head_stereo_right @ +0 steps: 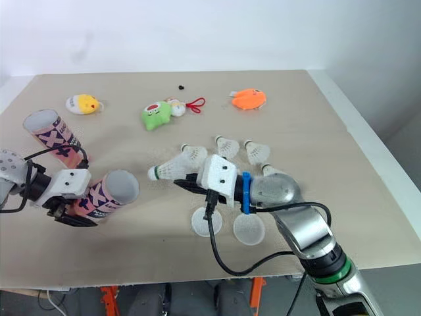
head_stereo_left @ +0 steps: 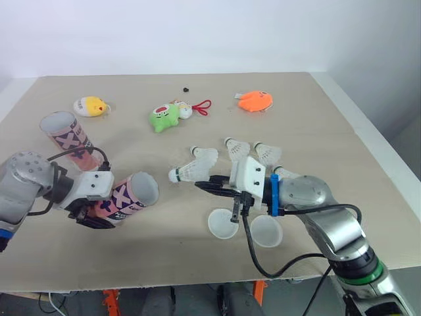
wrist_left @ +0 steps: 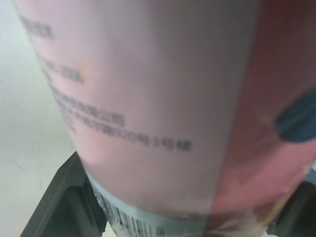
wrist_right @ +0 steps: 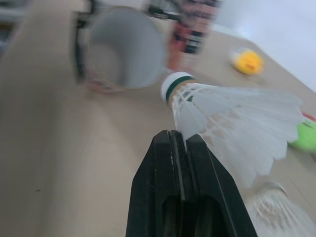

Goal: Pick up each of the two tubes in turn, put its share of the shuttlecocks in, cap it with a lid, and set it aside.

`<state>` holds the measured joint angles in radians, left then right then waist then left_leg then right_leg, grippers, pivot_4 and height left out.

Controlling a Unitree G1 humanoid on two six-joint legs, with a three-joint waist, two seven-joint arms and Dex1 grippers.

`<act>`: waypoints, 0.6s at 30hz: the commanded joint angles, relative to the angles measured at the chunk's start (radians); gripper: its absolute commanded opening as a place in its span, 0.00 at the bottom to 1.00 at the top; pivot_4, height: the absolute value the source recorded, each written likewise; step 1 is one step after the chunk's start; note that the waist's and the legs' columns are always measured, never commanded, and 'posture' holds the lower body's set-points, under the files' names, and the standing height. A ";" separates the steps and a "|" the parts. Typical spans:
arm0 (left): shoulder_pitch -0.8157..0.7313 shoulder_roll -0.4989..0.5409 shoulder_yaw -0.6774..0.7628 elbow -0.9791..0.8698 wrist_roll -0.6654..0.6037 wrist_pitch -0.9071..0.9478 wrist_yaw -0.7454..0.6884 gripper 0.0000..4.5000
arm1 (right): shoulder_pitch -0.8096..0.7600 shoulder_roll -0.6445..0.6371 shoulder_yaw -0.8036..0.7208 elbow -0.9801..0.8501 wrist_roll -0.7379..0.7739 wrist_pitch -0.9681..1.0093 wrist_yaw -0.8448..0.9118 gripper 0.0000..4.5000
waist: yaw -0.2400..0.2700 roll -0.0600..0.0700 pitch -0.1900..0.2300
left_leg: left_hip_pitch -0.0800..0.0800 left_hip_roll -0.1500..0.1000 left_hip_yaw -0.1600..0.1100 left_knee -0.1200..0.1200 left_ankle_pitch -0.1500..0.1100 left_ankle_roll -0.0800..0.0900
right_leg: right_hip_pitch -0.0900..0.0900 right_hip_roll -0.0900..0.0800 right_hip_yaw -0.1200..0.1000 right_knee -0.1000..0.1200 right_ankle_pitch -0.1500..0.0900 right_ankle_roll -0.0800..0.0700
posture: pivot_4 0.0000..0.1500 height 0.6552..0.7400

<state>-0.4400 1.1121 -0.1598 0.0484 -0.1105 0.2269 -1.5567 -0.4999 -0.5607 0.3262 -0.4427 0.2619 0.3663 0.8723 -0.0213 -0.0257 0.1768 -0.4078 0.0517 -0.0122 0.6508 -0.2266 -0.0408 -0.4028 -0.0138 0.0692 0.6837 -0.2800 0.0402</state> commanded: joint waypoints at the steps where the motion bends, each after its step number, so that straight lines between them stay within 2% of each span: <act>1: -0.008 -0.032 -0.029 -0.003 0.014 0.016 0.017 0.74 | -0.074 0.035 0.061 0.057 -0.067 -0.095 0.042 0.01 | 0.000 0.001 0.000 | 0.000 0.000 0.000 0.001 0.000 0.000 | 0.000 0.000 0.000 0.000 0.000 0.001 | 1.00 1.00; 7: -0.023 -0.043 -0.033 0.001 0.030 0.030 0.013 0.74 | -0.136 0.096 0.092 0.104 -0.108 -0.161 0.062 0.01 | 0.002 0.001 0.000 | 0.000 0.000 0.001 0.004 0.001 0.001 | 0.001 0.000 0.002 0.000 0.003 0.003 | 1.00 1.00; 15: -0.053 -0.068 -0.047 0.014 0.043 0.029 0.006 0.74 | -0.153 0.141 0.089 0.081 -0.101 -0.106 0.058 0.01 | 0.002 0.001 0.000 | 0.000 0.000 0.001 0.004 0.003 0.003 | 0.001 0.000 0.002 0.000 0.005 0.002 | 1.00 1.00; 18: -0.067 -0.076 -0.057 0.029 0.053 0.022 0.001 0.74 | -0.137 0.138 0.082 0.075 -0.101 -0.091 0.055 0.16 | 0.003 0.001 0.000 | 0.000 0.000 0.001 0.004 0.004 0.003 | 0.001 0.000 0.002 0.000 0.006 0.002 | 1.00 1.00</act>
<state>-0.5017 1.0569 -0.1851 0.0681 -0.0665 0.2575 -1.5593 -0.6387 -0.4262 0.4290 -0.3283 0.1518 0.2695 0.9339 -0.0184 -0.0244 0.1773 -0.4082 0.0512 -0.0116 0.6545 -0.2229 -0.0375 -0.4020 -0.0140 0.0709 0.6839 -0.2741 0.0428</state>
